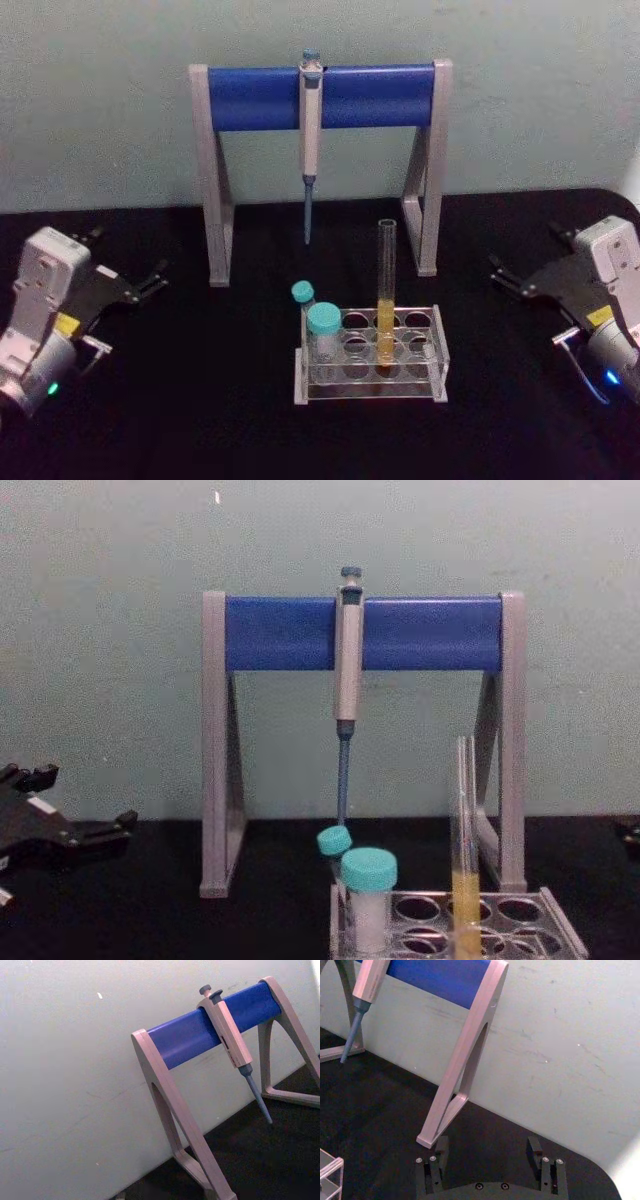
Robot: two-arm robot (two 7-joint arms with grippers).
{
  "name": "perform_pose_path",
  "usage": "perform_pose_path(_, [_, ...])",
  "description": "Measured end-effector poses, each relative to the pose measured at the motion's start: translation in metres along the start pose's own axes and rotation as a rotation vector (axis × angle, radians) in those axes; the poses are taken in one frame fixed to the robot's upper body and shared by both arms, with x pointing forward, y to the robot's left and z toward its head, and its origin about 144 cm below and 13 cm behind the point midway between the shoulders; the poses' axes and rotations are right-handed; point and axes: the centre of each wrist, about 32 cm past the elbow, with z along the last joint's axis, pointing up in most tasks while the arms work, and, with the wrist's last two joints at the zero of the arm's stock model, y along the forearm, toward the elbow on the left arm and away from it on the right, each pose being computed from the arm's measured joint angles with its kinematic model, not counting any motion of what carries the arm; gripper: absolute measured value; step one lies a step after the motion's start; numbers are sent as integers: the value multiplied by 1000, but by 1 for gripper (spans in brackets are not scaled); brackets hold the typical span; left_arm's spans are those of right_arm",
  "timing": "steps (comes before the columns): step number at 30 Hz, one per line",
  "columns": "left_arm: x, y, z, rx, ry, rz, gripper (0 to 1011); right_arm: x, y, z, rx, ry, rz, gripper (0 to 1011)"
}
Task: Pick up the test tube from the test tube rack, shake it, then place it back into the test tube rack.
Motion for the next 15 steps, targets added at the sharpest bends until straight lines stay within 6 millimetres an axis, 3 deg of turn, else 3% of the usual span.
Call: perform_pose_path(15, [0,0,0,0,0,0,1010,0,0,0,0,0,0,1000])
